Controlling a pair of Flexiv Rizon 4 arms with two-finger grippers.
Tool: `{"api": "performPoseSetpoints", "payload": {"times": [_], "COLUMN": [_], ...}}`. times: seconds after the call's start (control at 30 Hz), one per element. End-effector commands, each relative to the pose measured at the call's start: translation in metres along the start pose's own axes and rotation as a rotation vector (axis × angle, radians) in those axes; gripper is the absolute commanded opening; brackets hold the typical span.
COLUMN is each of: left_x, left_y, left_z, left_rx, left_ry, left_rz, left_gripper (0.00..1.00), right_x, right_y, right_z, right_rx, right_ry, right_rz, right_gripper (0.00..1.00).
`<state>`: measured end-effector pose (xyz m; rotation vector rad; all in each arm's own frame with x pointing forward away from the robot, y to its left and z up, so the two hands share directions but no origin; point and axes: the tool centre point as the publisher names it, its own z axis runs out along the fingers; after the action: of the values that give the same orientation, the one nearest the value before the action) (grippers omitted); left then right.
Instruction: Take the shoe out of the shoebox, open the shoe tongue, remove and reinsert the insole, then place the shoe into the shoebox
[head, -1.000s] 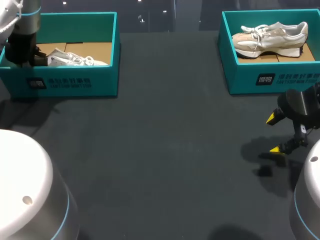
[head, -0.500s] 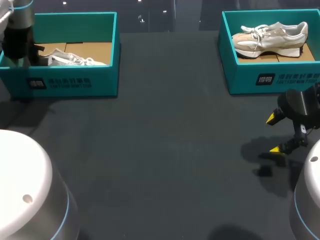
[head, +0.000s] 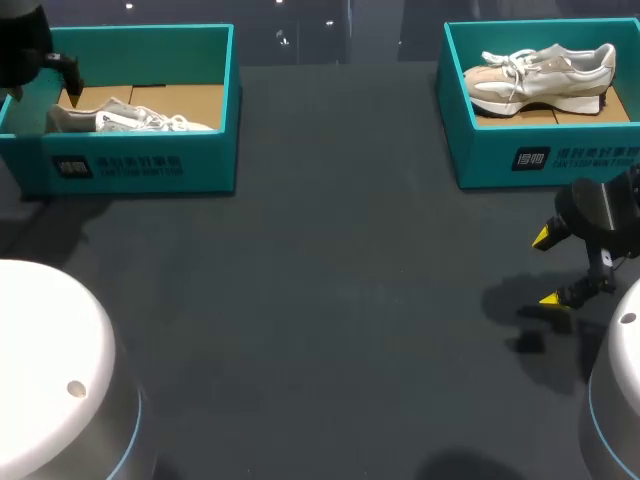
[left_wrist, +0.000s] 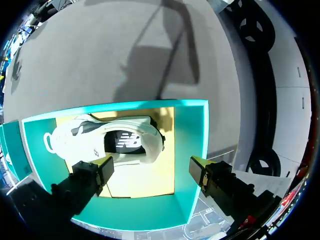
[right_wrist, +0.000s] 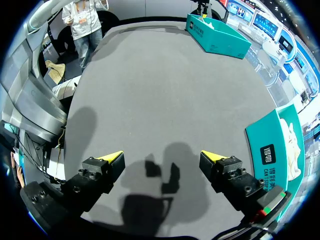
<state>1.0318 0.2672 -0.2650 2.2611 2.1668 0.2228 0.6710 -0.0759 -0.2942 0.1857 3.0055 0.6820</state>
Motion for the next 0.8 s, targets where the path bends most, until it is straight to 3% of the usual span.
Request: {"api": "performPoseSetpoints", "payload": {"times": [0.03,0.27,0.43,0.8], "left_x": [0.008,0.016,0.019,0.019], "left_y": [-0.015,-0.032,-0.037,-0.037], "left_z": [-0.043,-0.082,-0.095,-0.095], "left_rx": [0.007,0.018,0.040,0.040], "left_ry": [0.000,-0.022,-0.022,-0.022], "left_rz": [-0.014,-0.014,-0.019,-0.019], "left_gripper": [1.00,1.00,1.00,1.00], "right_x": [0.002,0.002,0.002,0.002], "right_y": [0.000,0.000,0.000,0.000], "right_z": [0.000,0.000,0.000,0.000], "right_rx": [0.003,0.003,0.003,0.003], "right_ry": [-0.004,-0.004,-0.004,-0.004], "right_rz": [0.000,0.000,0.000,0.000], "right_gripper": [1.00,1.00,1.00,1.00]}}
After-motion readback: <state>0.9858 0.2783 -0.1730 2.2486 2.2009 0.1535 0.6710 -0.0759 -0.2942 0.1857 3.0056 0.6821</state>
